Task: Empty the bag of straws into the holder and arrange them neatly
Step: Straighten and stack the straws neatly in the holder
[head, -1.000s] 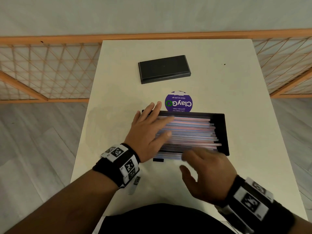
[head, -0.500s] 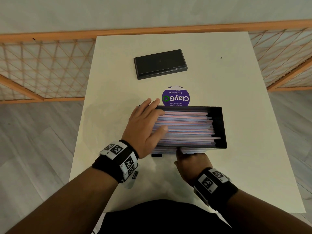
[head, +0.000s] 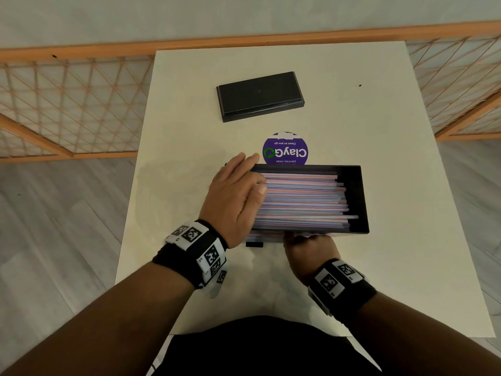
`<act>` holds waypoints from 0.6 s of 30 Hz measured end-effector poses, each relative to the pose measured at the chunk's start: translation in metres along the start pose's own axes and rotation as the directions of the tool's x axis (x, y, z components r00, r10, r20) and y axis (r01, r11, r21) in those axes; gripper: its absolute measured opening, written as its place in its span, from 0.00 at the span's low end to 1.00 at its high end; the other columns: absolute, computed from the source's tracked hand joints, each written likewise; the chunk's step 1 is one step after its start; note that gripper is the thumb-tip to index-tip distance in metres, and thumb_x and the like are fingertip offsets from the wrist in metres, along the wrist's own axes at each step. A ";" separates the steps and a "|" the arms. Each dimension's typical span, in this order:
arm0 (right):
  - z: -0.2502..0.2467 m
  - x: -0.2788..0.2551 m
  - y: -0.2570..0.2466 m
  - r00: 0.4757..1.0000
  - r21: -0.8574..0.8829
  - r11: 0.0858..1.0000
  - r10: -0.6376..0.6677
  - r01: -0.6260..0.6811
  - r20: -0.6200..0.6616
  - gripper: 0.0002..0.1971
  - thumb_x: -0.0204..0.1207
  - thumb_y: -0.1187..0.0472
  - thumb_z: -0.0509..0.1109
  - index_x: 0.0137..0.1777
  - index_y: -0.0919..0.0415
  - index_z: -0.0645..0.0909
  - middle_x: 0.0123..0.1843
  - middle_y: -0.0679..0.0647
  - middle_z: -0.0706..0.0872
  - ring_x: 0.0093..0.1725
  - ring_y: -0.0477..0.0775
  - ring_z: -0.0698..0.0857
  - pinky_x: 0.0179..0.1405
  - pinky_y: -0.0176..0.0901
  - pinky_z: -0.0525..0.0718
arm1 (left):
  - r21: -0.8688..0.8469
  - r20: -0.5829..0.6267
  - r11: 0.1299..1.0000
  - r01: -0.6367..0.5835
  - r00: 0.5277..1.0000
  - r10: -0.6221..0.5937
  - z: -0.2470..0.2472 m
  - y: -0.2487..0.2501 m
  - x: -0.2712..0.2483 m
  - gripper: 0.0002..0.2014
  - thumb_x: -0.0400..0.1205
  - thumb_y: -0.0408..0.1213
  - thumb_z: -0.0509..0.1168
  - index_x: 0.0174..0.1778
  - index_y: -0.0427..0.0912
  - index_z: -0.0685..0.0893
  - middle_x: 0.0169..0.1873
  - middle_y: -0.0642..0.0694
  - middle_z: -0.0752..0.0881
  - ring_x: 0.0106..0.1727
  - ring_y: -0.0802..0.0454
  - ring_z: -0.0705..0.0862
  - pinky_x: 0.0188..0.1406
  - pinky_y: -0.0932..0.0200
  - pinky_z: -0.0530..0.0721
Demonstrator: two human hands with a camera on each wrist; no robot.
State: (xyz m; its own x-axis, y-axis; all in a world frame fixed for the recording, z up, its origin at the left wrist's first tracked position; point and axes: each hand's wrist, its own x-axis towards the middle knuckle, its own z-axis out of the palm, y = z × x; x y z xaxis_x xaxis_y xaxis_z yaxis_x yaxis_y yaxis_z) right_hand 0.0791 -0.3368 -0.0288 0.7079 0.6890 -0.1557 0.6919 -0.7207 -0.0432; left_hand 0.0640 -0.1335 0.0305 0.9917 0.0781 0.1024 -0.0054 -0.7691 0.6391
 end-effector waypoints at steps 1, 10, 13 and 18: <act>-0.003 0.000 0.000 1.000 0.018 1.000 0.005 -0.005 -0.002 0.12 0.61 0.65 0.64 0.37 0.66 0.89 0.18 0.55 0.81 0.15 0.59 0.80 0.19 0.45 0.80 | 0.004 -0.003 1.000 0.000 1.000 0.000 0.000 0.000 0.000 0.22 0.90 0.50 0.46 0.59 0.45 0.84 0.80 0.45 0.74 0.87 0.48 0.61 0.81 0.35 0.65; 0.007 0.006 -0.005 0.997 0.025 0.999 -0.035 0.037 -0.075 0.08 0.62 0.69 0.65 0.33 0.70 0.87 0.19 0.60 0.80 0.15 0.60 0.79 0.17 0.48 0.81 | 0.056 0.034 0.998 0.002 0.999 -0.004 -0.001 0.002 0.001 0.25 0.89 0.52 0.45 0.56 0.45 0.86 0.81 0.45 0.74 0.87 0.47 0.60 0.81 0.35 0.64; 0.010 0.010 -0.005 0.994 -0.026 0.998 -0.064 0.062 -0.087 0.11 0.65 0.72 0.61 0.28 0.67 0.84 0.23 0.63 0.83 0.20 0.63 0.82 0.21 0.53 0.84 | 0.075 0.031 0.997 0.006 0.999 -0.008 0.000 0.002 0.001 0.27 0.89 0.53 0.44 0.55 0.45 0.87 0.81 0.45 0.73 0.87 0.47 0.60 0.81 0.36 0.64; -0.009 0.002 -0.004 0.989 -0.020 0.991 -0.136 0.135 -0.063 0.04 0.54 0.71 0.67 0.23 0.63 0.79 0.17 0.56 0.77 0.15 0.58 0.78 0.19 0.46 0.82 | 0.098 0.043 0.995 -0.002 0.999 -0.002 0.001 0.000 0.000 0.27 0.89 0.53 0.43 0.57 0.45 0.86 0.82 0.45 0.73 0.87 0.46 0.60 0.80 0.35 0.65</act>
State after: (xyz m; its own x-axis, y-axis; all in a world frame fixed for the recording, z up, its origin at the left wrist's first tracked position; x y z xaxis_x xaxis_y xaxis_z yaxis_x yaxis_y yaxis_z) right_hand 0.0795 -0.3320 -0.0197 0.6145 0.7842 -0.0861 0.7840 -0.6192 -0.0438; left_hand 0.0646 -0.1338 0.0298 0.9963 0.0520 0.0681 0.0048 -0.8276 0.5613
